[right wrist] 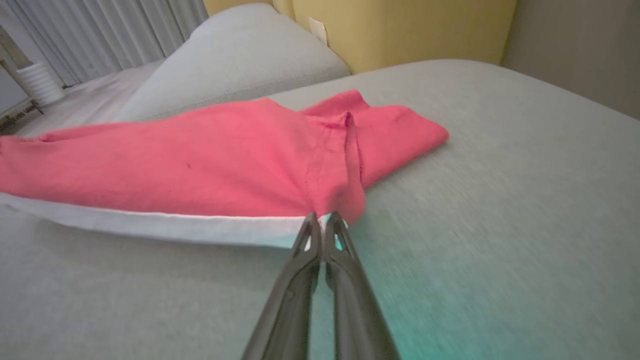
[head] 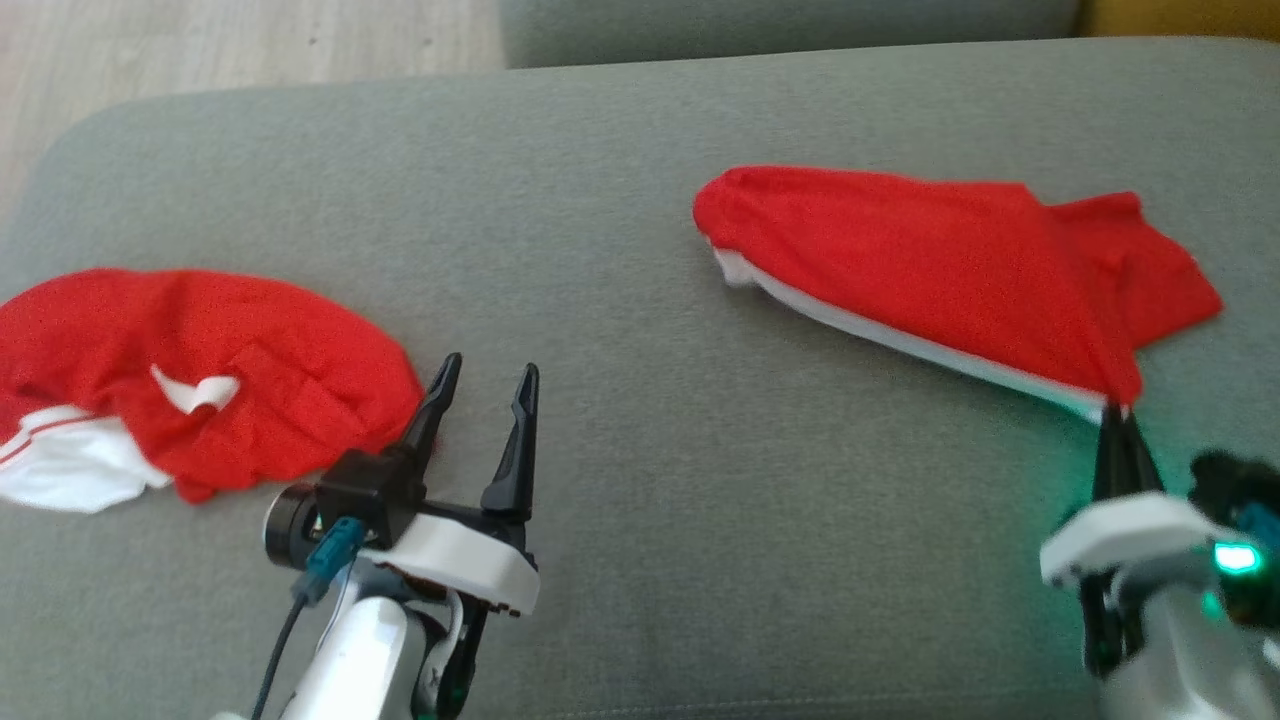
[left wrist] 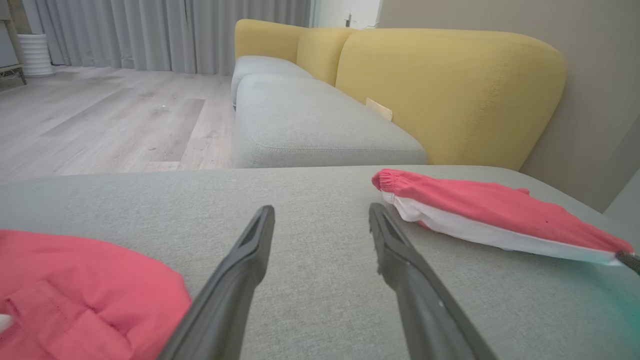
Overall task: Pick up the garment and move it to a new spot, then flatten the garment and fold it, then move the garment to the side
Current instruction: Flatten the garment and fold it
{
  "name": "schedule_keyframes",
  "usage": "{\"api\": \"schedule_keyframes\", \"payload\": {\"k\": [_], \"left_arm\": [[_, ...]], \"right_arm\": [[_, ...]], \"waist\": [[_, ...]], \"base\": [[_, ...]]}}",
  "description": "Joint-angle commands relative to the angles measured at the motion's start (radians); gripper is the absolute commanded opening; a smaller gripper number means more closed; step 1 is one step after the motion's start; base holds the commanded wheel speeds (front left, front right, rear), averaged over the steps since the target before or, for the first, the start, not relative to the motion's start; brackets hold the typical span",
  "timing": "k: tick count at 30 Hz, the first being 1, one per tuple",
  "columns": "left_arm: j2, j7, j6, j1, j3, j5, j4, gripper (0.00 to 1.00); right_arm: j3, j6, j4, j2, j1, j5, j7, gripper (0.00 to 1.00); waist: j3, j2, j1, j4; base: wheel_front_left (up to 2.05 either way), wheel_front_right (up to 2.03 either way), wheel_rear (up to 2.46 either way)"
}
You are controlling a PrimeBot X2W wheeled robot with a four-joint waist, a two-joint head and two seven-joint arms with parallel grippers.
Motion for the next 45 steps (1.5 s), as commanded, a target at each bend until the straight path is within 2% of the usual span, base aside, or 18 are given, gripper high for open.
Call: {"api": "schedule_keyframes", "payload": {"k": [1,8,13,19,25,30,35,45], "left_arm": [[0.001,-0.012,-0.007,-0.047,0.029,-0.004,-0.024,1.00],[0.001,-0.012,-0.058,-0.106,-0.039,0.008,0.064,1.00],[0.001,-0.012,-0.095,-0.195,-0.117,0.029,0.199,1.00],[0.001,-0.012,-0.121,-0.326,-0.206,0.013,0.357,1.00],[0.001,-0.012,-0.127,-0.449,-0.289,0.011,0.482,1.00],[0.001,-0.012,-0.130,-0.504,-0.347,0.003,0.527,1.00],[0.001,-0.012,-0.128,-0.546,-0.408,-0.040,0.556,1.00],[0.001,-0.012,-0.110,-0.618,-0.465,-0.110,0.572,1.00]], "right_arm": [[0.019,-0.001,-0.039,-0.005,0.028,0.000,0.000,0.00],[0.037,-0.001,-0.174,-0.005,0.115,0.014,0.128,0.00],[0.051,-0.001,-0.282,-0.005,0.127,0.044,0.191,0.00],[0.130,-0.001,-0.389,-0.005,0.106,0.095,0.243,0.00],[0.146,-0.001,-0.461,-0.005,0.080,0.098,0.280,0.00],[0.124,-0.001,-0.489,-0.005,0.072,0.081,0.294,0.00],[0.107,-0.001,-0.506,-0.005,0.066,0.075,0.305,0.00],[0.124,-0.001,-0.510,-0.005,0.043,0.088,0.302,0.00]], "waist": [[-0.010,0.0000,0.0000,-0.022],[0.000,0.0000,0.0000,-0.086],[0.025,0.0000,0.0000,-0.120],[0.075,0.0000,0.0000,-0.138],[0.115,0.0000,0.0000,-0.145],[0.133,0.0000,0.0000,-0.151],[0.153,0.0000,0.0000,-0.168],[0.196,0.0000,0.0000,-0.196]], "base": [[0.00,0.00,0.00],[0.00,0.00,0.00],[0.00,0.00,0.00],[0.00,0.00,0.00],[0.00,0.00,0.00],[0.00,0.00,0.00],[0.00,0.00,0.00],[0.00,0.00,0.00]]}}
